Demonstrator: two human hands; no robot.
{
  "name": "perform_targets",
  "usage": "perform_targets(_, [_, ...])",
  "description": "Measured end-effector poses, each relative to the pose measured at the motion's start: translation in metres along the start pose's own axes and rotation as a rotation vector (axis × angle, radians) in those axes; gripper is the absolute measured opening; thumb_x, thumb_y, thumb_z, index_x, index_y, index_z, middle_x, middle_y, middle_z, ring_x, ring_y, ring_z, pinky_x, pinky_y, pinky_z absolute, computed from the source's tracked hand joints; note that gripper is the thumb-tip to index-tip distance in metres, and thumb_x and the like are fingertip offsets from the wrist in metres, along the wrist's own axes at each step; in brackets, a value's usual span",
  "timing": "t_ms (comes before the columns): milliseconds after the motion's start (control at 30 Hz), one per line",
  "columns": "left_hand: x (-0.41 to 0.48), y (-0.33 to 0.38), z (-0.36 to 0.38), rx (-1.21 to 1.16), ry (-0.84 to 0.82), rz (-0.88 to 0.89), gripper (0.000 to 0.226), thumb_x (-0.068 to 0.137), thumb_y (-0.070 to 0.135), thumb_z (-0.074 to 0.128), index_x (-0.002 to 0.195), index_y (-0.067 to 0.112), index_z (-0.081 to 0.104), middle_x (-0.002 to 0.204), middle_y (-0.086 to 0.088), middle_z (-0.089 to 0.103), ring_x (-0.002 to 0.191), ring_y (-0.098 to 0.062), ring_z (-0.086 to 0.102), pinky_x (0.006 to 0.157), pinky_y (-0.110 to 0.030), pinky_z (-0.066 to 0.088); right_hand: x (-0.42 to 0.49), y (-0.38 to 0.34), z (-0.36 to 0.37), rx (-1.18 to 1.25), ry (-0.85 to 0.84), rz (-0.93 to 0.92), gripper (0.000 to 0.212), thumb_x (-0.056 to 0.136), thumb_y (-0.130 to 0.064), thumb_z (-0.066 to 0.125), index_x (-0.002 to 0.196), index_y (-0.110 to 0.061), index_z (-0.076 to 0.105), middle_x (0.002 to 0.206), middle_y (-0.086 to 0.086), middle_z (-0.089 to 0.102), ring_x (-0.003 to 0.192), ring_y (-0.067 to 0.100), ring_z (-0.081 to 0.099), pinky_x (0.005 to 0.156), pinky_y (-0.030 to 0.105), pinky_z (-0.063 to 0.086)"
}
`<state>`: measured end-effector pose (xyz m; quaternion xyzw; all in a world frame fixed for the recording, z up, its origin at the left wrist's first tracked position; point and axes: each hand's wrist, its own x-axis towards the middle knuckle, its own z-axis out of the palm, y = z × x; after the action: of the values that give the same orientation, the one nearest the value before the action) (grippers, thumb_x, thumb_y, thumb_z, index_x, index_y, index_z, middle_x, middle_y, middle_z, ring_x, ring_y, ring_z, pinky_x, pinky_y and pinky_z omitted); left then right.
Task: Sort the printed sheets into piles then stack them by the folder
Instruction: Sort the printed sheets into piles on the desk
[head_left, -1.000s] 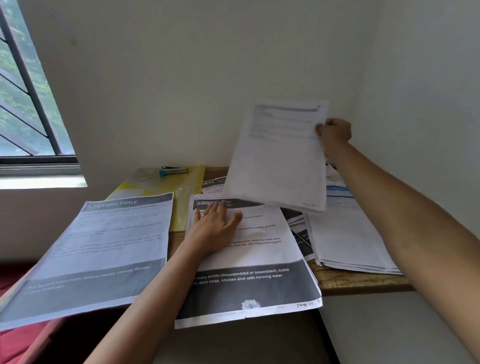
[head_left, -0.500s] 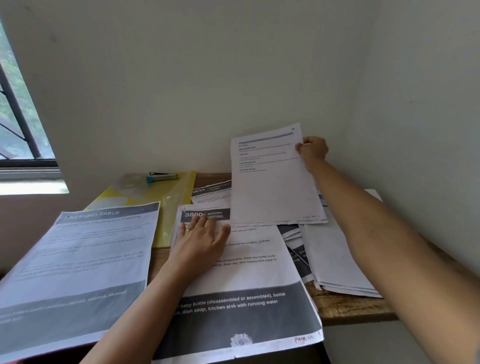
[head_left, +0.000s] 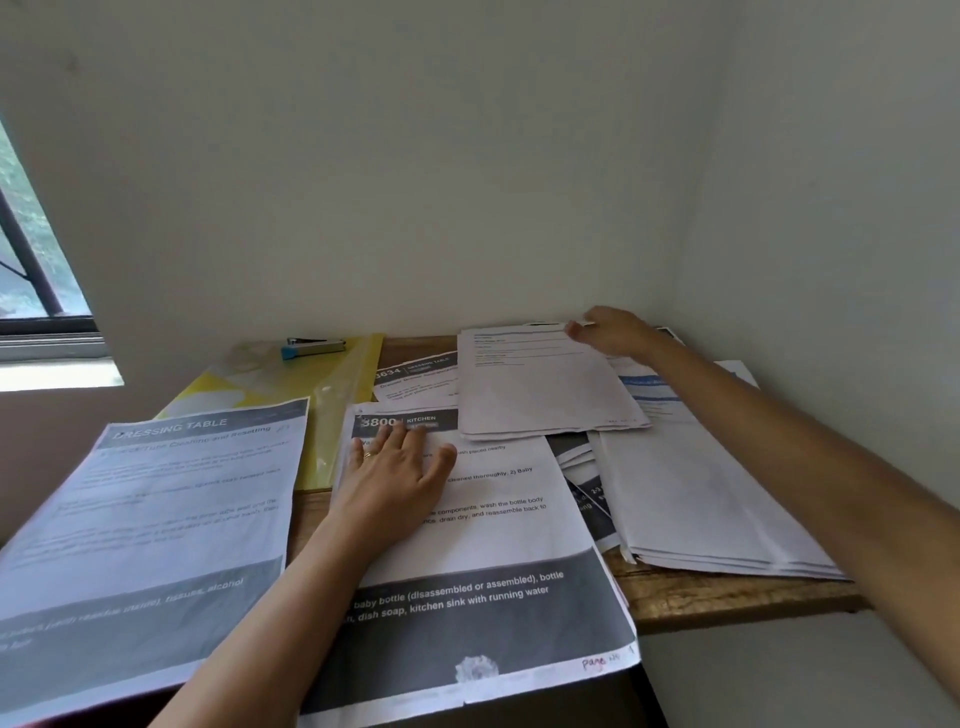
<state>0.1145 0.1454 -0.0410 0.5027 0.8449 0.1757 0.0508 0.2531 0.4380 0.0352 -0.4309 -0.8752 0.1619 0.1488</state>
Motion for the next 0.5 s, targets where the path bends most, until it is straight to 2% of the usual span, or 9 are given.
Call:
perform_targets(133, [-0.001,0.003,-0.002,-0.007,0.002,0.005,0.061,0.1,0.052,0.019,0.151,0.019,0.023,0.16,-0.005,0.016,0.149,-0.019,0.006,0.119,-0.044,-0.003,-0.079,-0.031,0.013,-0.114,-0.218,-0.261,0.072,0.094,-0.055,0.038,0.148,-0.009,0.025,0.156,0.009,0.025,0.14,0.024,0.029,0.111,0.032,0.025])
perform_targets(233, [-0.001,0.003,-0.002,-0.01,0.007,0.006,0.06,0.1,0.051,0.019,0.151,0.018,0.025,0.16,-0.005,0.018,0.149,-0.02,0.008,0.119,-0.045,-0.003,-0.118,-0.049,0.026,-0.194,-0.336,-0.352,0.07,0.094,-0.051,0.043,0.146,-0.007,0.026,0.153,0.014,0.027,0.138,0.028,0.031,0.111,0.035,0.028])
perform_targets(333, [0.0,0.0,0.0,-0.009,0.009,0.015,0.061,0.1,0.052,0.019,0.151,0.018,0.025,0.16,-0.005,0.019,0.148,-0.019,0.009,0.119,-0.046,-0.002,-0.125,-0.053,0.037,-0.245,-0.357,-0.351,0.064,0.093,-0.05,0.048,0.14,-0.009,0.037,0.145,0.015,0.04,0.128,0.028,0.042,0.105,0.041,0.036])
perform_targets(433, [0.002,-0.002,0.002,-0.008,0.011,0.015,0.061,0.1,0.052,0.017,0.15,0.019,0.028,0.159,-0.005,0.021,0.148,-0.018,0.011,0.119,-0.046,0.0,-0.126,-0.054,0.042,-0.226,-0.327,-0.352,0.055,0.094,-0.044,0.051,0.14,-0.016,0.042,0.138,0.008,0.049,0.12,0.023,0.049,0.098,0.032,0.041])
perform_targets(500, [0.004,-0.003,0.003,-0.002,0.017,0.015,0.061,0.1,0.053,0.016,0.149,0.02,0.03,0.159,-0.005,0.023,0.148,-0.018,0.013,0.119,-0.046,0.001,-0.127,-0.057,0.044,-0.23,-0.291,-0.374,0.05,0.095,-0.039,0.052,0.14,-0.019,0.044,0.137,0.006,0.05,0.119,0.021,0.05,0.097,0.031,0.041])
